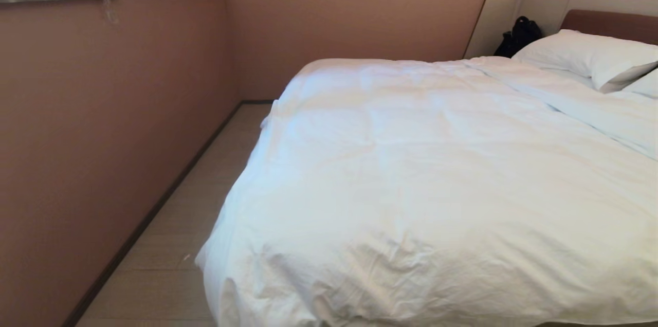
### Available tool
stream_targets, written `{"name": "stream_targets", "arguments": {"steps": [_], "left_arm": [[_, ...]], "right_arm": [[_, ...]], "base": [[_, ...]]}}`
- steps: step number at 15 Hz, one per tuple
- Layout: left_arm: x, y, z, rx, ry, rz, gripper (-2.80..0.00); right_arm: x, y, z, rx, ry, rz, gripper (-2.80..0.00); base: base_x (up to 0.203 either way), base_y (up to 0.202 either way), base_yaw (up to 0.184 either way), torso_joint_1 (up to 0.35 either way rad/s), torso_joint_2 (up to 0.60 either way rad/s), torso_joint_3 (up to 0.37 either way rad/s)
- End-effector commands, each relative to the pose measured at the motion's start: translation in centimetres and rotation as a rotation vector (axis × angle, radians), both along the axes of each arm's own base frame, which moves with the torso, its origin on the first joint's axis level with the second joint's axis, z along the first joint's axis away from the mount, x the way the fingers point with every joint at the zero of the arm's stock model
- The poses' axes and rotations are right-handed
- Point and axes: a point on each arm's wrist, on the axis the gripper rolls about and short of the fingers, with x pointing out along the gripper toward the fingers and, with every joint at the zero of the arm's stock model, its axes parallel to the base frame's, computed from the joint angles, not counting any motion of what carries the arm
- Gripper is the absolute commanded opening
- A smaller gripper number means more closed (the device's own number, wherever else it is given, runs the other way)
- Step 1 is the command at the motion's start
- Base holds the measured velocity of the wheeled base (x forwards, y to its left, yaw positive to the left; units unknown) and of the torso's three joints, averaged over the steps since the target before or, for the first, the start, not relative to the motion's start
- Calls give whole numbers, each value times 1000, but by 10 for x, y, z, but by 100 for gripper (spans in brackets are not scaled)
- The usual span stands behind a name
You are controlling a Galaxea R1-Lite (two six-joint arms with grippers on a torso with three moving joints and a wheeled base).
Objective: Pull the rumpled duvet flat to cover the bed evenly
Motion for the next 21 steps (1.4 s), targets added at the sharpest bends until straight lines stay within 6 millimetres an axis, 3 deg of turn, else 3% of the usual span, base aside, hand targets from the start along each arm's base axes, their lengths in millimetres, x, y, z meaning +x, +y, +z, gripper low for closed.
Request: {"name": "stream_targets", "arguments": {"steps": [1, 10, 21], "left_arm": [[0, 0, 0, 0, 1, 0, -280], [0, 0, 0, 0, 1, 0, -280], [0, 0, 0, -3, 1, 0, -280]], "right_arm": [[0, 0, 0, -1, 0, 1, -280], [0, 0, 0, -1, 0, 1, -280], [0, 0, 0, -1, 0, 1, -280]], "base": [[-200, 0, 5, 4, 2, 0], [-183, 0, 2, 2, 4, 2], [0, 0, 0, 0, 0, 0]]}}
